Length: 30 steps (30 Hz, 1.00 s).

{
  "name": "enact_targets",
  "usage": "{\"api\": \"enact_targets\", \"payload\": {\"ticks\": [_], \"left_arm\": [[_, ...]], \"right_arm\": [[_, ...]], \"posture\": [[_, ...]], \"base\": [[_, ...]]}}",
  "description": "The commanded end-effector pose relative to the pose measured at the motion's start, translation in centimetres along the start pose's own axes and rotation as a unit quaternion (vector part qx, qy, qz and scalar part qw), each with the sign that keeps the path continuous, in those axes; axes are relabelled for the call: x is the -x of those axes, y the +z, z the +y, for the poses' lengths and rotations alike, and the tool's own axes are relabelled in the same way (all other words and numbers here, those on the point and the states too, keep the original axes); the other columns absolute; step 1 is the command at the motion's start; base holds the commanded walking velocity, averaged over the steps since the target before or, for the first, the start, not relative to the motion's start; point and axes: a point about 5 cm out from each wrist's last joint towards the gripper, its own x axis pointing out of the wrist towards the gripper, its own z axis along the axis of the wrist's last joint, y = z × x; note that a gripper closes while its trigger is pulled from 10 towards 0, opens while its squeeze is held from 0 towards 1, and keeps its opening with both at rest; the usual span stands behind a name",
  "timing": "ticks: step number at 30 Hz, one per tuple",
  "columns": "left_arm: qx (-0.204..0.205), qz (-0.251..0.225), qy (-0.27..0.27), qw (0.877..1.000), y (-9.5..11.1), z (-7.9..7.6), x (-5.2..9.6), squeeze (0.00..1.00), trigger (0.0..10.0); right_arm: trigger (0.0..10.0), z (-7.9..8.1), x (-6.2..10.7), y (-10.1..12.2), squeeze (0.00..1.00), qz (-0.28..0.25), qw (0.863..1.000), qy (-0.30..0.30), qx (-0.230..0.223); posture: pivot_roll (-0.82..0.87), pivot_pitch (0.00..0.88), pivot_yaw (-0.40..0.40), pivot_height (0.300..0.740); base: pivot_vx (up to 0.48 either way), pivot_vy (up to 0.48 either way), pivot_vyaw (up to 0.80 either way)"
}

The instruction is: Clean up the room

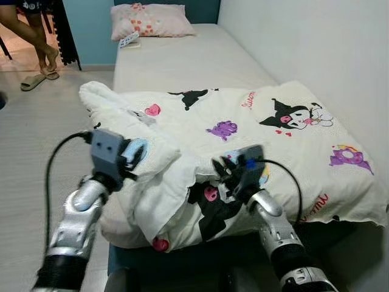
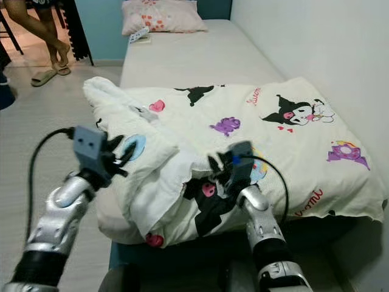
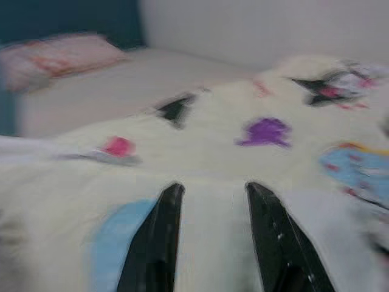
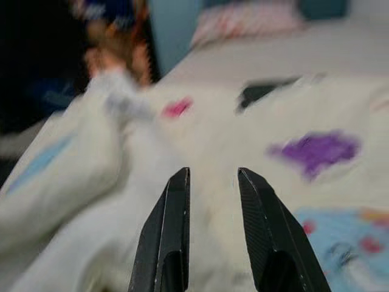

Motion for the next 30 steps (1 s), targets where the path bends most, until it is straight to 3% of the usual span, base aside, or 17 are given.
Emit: {"api": "enact_targets", "payload": {"ticks": [1,10,12,15,17,19,20,22,23,24,30], "left_arm": [[0.016,0.016,-0.047,0.999,-1.0,-1.9,-1.0,1.00,10.0],[0.020,0.025,-0.056,0.998,-1.3,-2.3,-1.5,1.00,10.0],[0.042,0.071,-0.058,0.995,-2.7,-2.8,-2.9,1.00,10.0],[0.051,0.098,-0.054,0.992,-3.4,-2.9,-3.5,1.00,10.0],[0.065,0.149,-0.073,0.984,-4.6,-3.7,-4.3,1.00,10.0],[0.070,0.159,-0.093,0.980,-4.7,-4.2,-4.5,1.00,10.0],[0.068,0.166,-0.115,0.977,-4.7,-4.7,-4.6,0.87,10.0],[0.068,0.166,-0.115,0.977,-4.7,-4.7,-4.6,0.87,10.0],[0.064,0.167,-0.130,0.975,-4.7,-5.0,-4.7,0.74,10.0],[0.060,0.166,-0.140,0.974,-4.6,-5.1,-4.8,0.00,10.0],[0.065,0.138,-0.187,0.970,-3.4,-5.6,-5.4,0.00,10.0]], "right_arm": [[10.0,-1.3,0.0,1.0,0.00,-0.027,0.998,-0.049,0.000],[10.0,-1.6,0.0,1.2,0.00,-0.025,0.998,-0.060,0.000],[10.0,-2.2,0.1,0.9,0.00,-0.005,0.997,-0.077,0.014],[10.0,-2.5,0.2,0.8,0.00,0.004,0.996,-0.084,0.021],[10.0,-2.6,0.5,0.4,0.00,0.019,0.995,-0.090,0.027],[10.0,-2.6,0.7,0.1,0.00,0.029,0.995,-0.087,0.029],[10.0,-2.3,0.8,-0.2,0.00,0.043,0.996,-0.074,0.029],[10.0,-2.3,0.8,-0.2,0.00,0.043,0.996,-0.074,0.029],[10.0,-2.2,0.9,-0.5,0.00,0.052,0.996,-0.064,0.030],[10.0,-2.0,1.0,-0.7,0.00,0.059,0.996,-0.054,0.033],[10.0,-1.8,1.4,-1.2,0.00,0.072,0.996,-0.039,0.040]], "posture": [[0.07,0.106,-0.065,0.577],[0.07,0.110,-0.062,0.577],[0.05,0.136,-0.041,0.577],[0.05,0.136,-0.041,0.577],[0.05,0.138,-0.036,0.577],[0.05,0.136,-0.032,0.577],[0.05,0.135,-0.028,0.577],[0.05,0.135,-0.028,0.577],[0.05,0.135,-0.028,0.577],[0.05,0.132,-0.028,0.577],[0.05,0.133,-0.029,0.577]], "base": [[0.000,0.000,0.00],[0.000,0.000,0.00],[0.000,0.000,0.00],[0.000,0.000,0.00],[0.000,0.000,0.00],[0.000,0.000,0.00],[0.000,0.000,0.00],[0.000,0.000,0.00],[0.000,0.000,0.00],[0.000,0.000,0.00],[0.000,0.000,0.00]]}}
